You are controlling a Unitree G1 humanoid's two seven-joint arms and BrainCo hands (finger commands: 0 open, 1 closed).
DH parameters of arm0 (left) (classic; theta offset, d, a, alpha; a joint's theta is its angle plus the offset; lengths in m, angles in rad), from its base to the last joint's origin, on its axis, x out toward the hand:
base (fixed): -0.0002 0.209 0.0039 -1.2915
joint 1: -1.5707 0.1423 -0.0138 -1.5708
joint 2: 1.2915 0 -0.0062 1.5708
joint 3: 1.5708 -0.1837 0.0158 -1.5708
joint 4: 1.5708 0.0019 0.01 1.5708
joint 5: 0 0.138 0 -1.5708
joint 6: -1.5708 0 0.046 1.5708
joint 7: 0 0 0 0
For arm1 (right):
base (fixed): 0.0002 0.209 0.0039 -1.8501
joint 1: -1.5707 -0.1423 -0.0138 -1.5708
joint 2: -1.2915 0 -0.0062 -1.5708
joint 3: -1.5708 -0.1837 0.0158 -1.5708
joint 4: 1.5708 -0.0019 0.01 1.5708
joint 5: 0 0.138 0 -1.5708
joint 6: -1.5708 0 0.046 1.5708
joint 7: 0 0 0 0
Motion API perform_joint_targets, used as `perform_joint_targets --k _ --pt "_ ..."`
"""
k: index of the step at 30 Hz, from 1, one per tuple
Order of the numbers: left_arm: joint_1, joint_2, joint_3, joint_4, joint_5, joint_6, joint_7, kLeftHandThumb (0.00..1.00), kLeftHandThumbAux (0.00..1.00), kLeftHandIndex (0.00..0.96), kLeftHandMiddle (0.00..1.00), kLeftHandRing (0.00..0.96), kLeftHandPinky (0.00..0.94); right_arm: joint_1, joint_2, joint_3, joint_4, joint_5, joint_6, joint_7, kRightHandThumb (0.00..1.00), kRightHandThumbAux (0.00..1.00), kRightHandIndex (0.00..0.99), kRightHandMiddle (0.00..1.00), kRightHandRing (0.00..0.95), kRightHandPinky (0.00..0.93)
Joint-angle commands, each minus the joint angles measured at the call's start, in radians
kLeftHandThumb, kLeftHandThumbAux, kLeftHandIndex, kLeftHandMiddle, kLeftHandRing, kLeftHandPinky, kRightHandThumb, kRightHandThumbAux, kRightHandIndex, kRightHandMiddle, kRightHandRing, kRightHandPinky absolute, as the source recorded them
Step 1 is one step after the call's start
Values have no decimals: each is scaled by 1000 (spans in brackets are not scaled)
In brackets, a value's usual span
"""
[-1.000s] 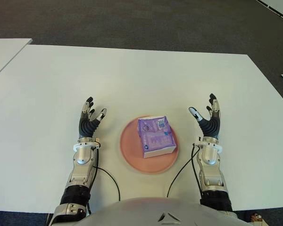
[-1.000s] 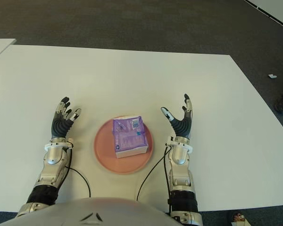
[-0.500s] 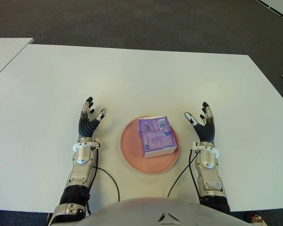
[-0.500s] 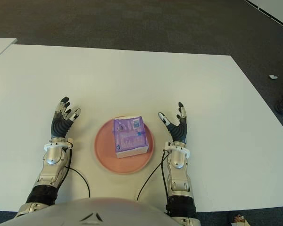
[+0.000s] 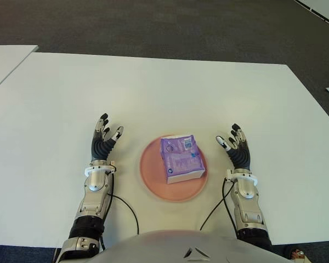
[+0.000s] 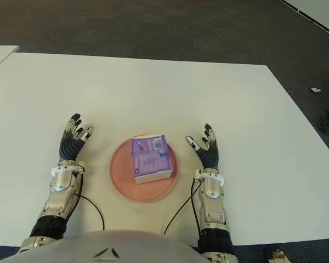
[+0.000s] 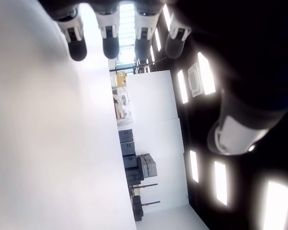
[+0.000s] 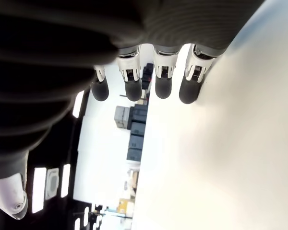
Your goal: Put the tissue paper into the plate.
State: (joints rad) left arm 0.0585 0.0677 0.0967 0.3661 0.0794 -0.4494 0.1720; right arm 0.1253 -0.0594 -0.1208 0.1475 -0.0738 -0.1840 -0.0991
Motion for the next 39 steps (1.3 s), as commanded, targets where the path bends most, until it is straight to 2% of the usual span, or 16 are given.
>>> perform_joint_targets --k 1,11,26,39 --pt "13 4 -8 2 4 21 -18 95 595 32 33 21 48 14 3 -5 67 53 38 50 0 597 0 0 0 0" --pt "10 0 -5 -2 -4 29 -23 107 614 35 36 26 58 14 -6 10 53 117 81 139 0 600 0 0 0 0" --pt "11 -4 -6 0 -5 24 -21 106 626 33 39 31 58 7 -34 30 27 246 193 284 0 577 0 0 0 0" --pt "11 -2 -4 6 -12 22 -29 120 652 35 44 37 66 -4 -33 35 61 286 187 350 0 580 0 0 0 0"
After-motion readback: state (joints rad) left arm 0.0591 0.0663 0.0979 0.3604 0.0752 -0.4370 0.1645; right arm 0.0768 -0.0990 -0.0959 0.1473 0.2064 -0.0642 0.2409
